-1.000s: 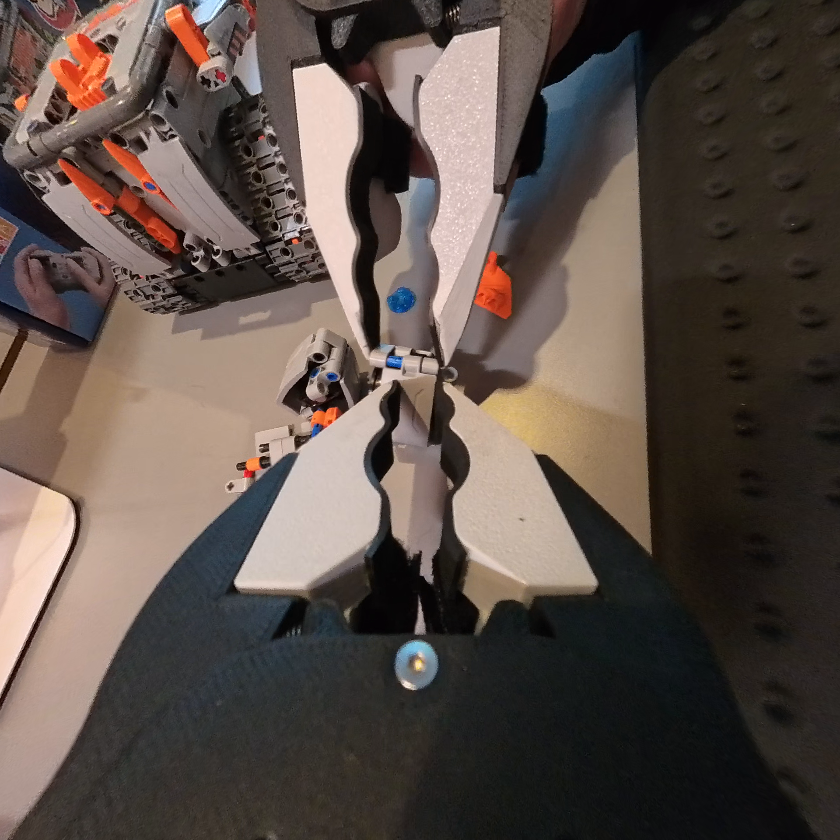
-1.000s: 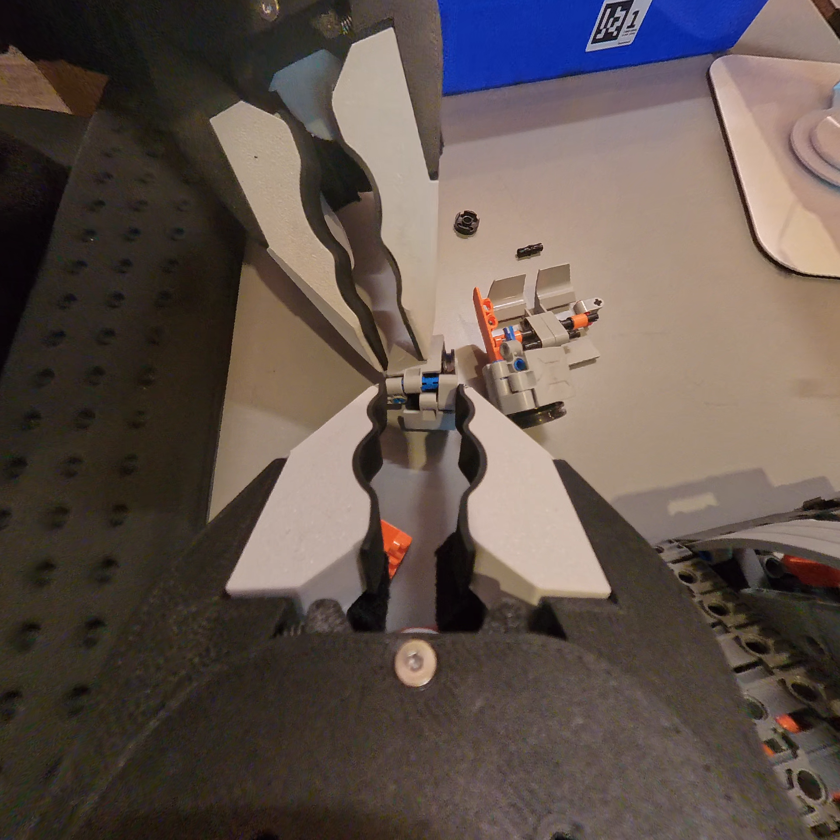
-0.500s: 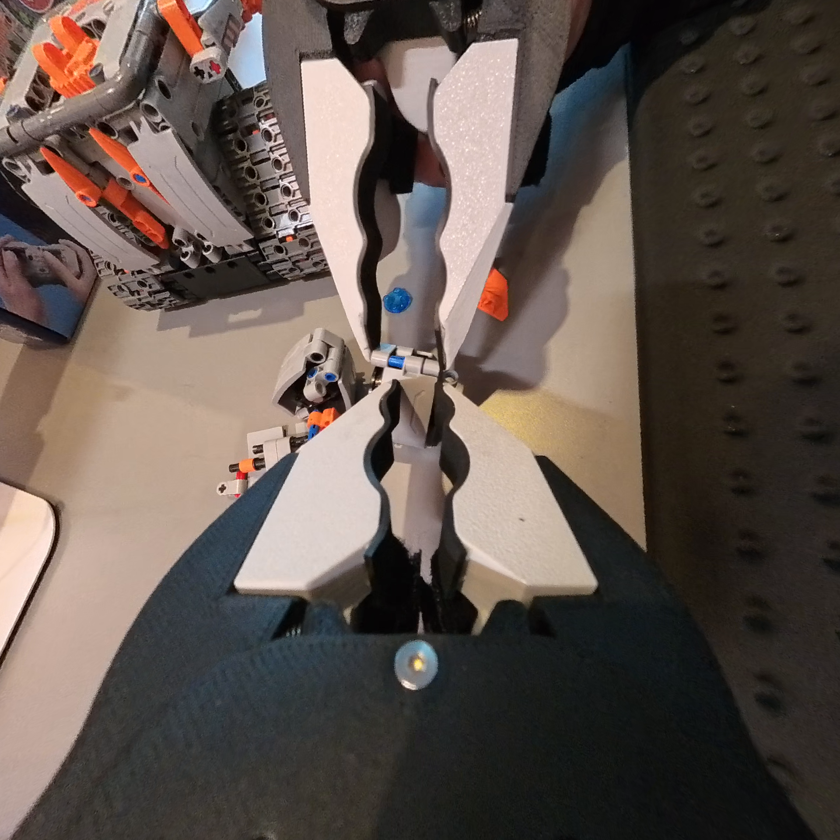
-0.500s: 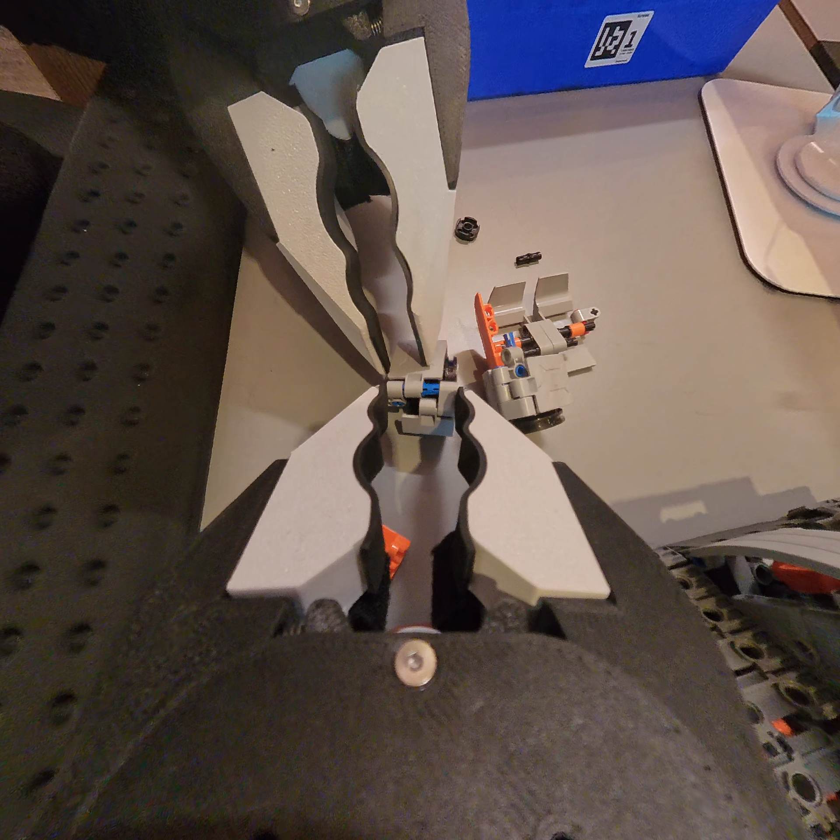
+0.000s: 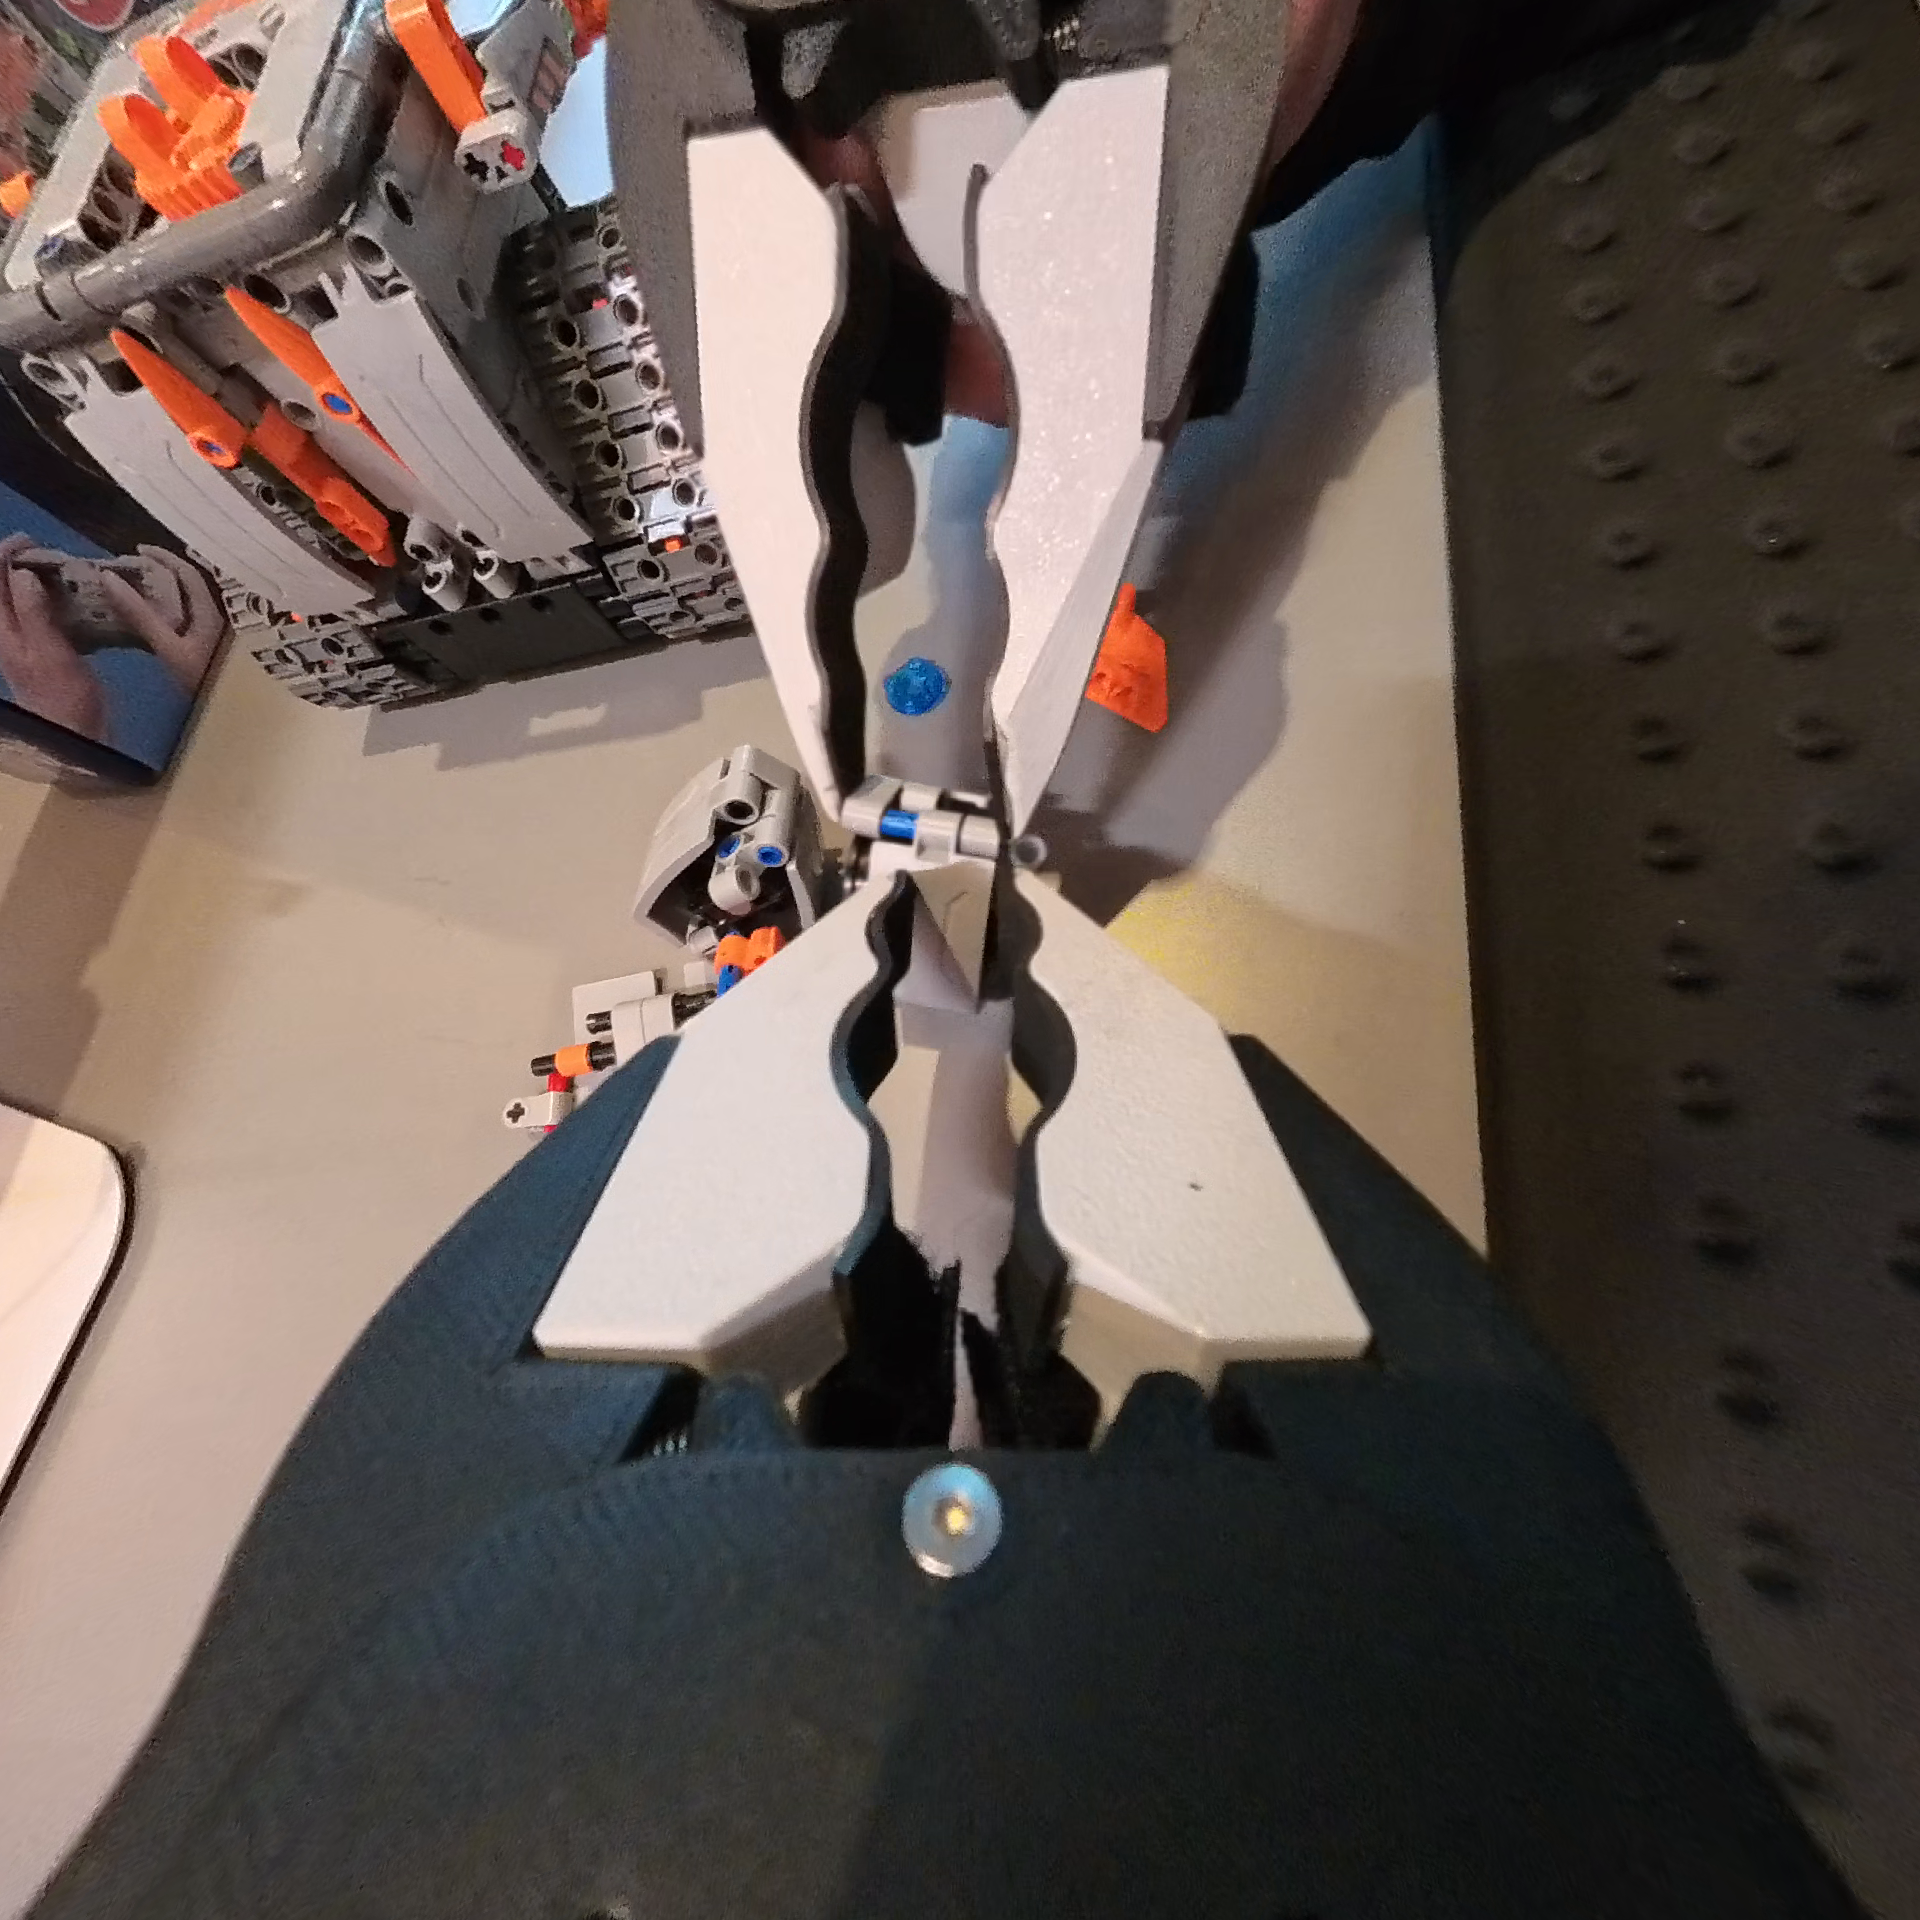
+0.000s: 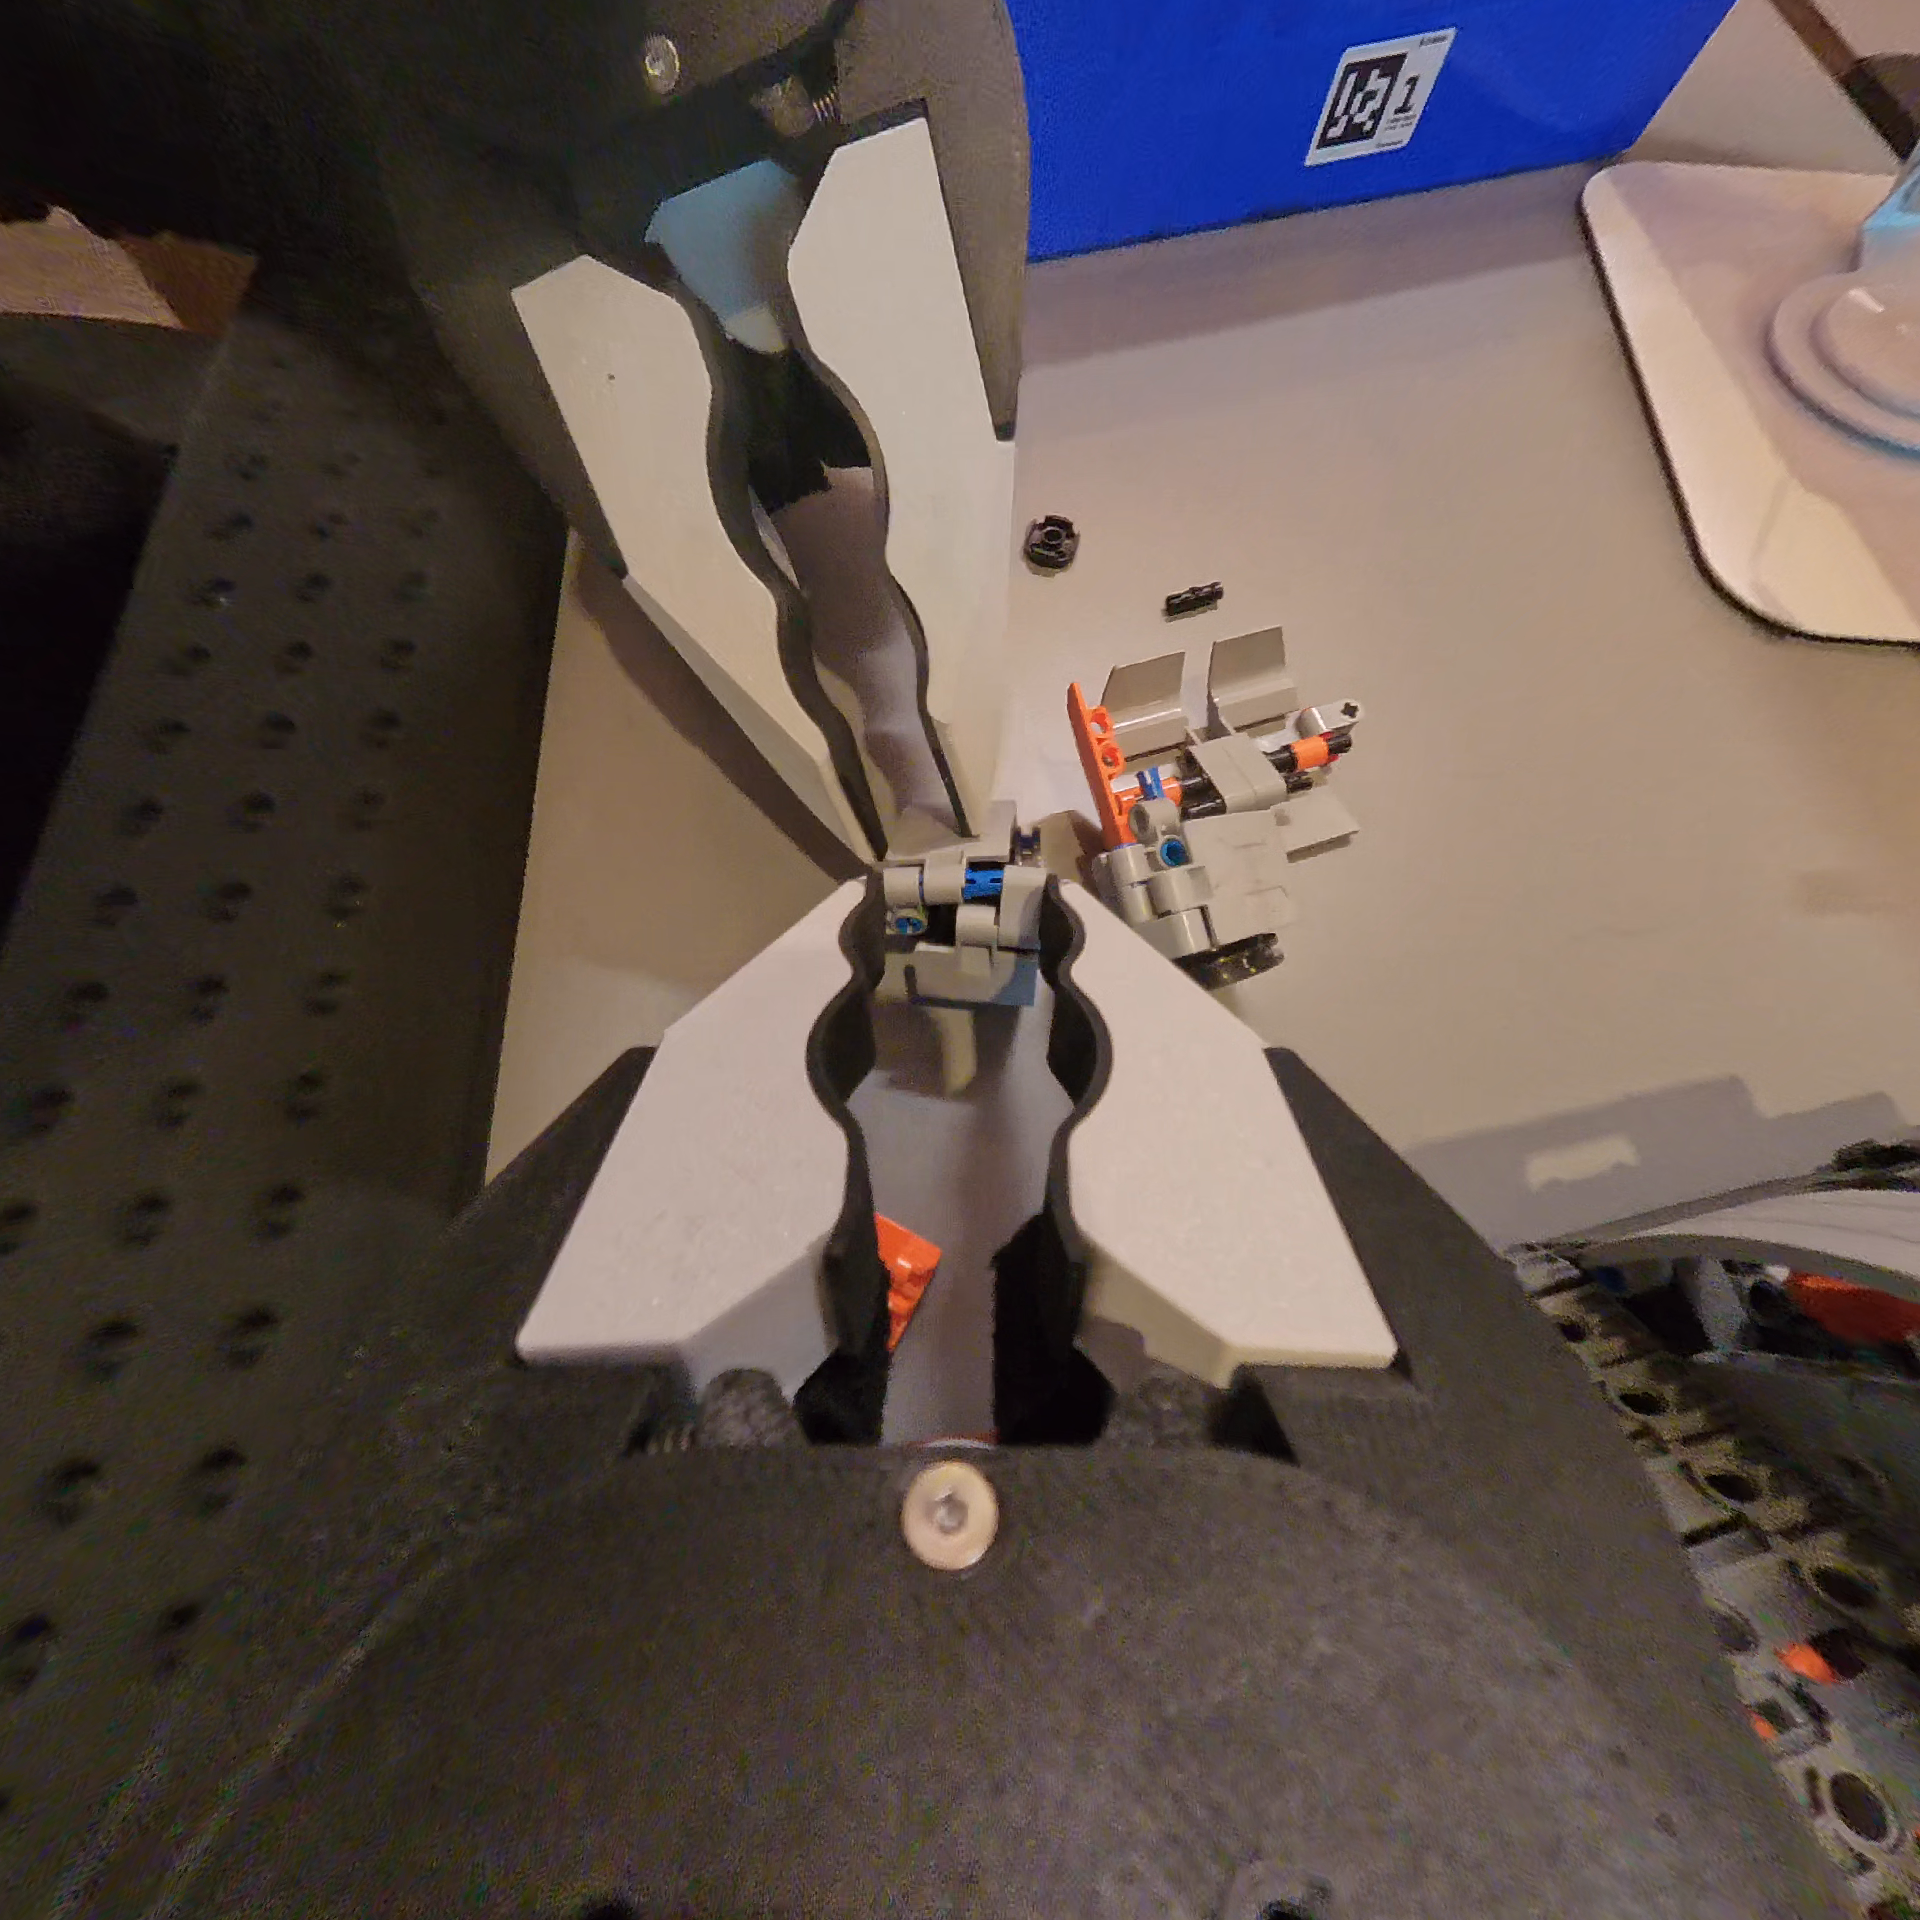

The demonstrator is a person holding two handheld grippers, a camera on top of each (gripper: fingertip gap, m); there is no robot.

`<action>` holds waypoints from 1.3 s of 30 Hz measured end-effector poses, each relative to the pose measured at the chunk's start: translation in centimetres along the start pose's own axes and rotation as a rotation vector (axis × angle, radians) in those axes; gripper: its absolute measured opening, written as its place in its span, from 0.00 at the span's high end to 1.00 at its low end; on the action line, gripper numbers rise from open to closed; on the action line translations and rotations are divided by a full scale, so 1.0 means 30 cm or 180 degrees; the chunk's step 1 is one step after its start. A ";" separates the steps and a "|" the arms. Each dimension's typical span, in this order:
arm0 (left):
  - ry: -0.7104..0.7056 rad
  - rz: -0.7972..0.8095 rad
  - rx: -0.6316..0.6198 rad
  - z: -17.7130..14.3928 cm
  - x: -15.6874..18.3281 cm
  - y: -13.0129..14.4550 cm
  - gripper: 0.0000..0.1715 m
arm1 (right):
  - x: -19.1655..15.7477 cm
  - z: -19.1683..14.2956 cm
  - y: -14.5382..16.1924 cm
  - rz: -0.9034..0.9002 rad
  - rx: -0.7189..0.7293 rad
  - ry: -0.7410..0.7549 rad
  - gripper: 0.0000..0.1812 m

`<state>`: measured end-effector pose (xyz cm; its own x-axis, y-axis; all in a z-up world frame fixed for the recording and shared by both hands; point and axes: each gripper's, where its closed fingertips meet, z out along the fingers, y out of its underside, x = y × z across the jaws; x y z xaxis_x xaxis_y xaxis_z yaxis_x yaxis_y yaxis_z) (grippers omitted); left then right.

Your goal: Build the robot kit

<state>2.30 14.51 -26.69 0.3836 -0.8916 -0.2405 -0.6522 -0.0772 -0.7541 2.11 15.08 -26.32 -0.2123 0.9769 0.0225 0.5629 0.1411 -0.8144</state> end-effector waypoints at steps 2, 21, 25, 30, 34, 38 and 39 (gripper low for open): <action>0.0001 0.0064 -0.0017 0.003 0.009 0.000 0.86 | 0.006 0.000 0.001 0.0137 -0.0001 -0.0029 0.85; -0.1422 0.0914 -0.0363 -0.001 -0.107 -0.025 0.78 | 0.055 -0.060 -0.111 0.1446 0.0784 -0.0121 0.85; -0.1512 0.1020 -0.0443 -0.006 -0.112 -0.027 0.78 | 0.054 -0.060 -0.119 0.1384 0.0832 -0.0041 0.85; -0.1581 0.1180 -0.0556 -0.005 -0.108 -0.023 0.79 | 0.045 -0.054 -0.123 0.1093 0.0779 0.0089 0.86; -0.1307 0.1395 -0.0523 0.042 -0.027 -0.039 0.80 | -0.002 -0.079 -0.201 0.0912 0.1150 -0.0137 1.00; -0.1251 0.1311 -0.0502 0.049 -0.038 -0.027 0.80 | -0.006 -0.062 -0.191 0.0561 0.0891 0.0110 1.00; -0.1266 0.1227 -0.0433 0.036 -0.050 -0.038 0.80 | 0.007 -0.082 -0.185 0.0617 0.0935 0.0122 1.00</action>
<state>3.17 16.41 -26.12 0.3007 -0.6321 -0.7142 -0.8620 0.1402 -0.4870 0.90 14.89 -20.36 -0.0906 0.9871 -0.1317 0.3347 -0.0943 -0.9376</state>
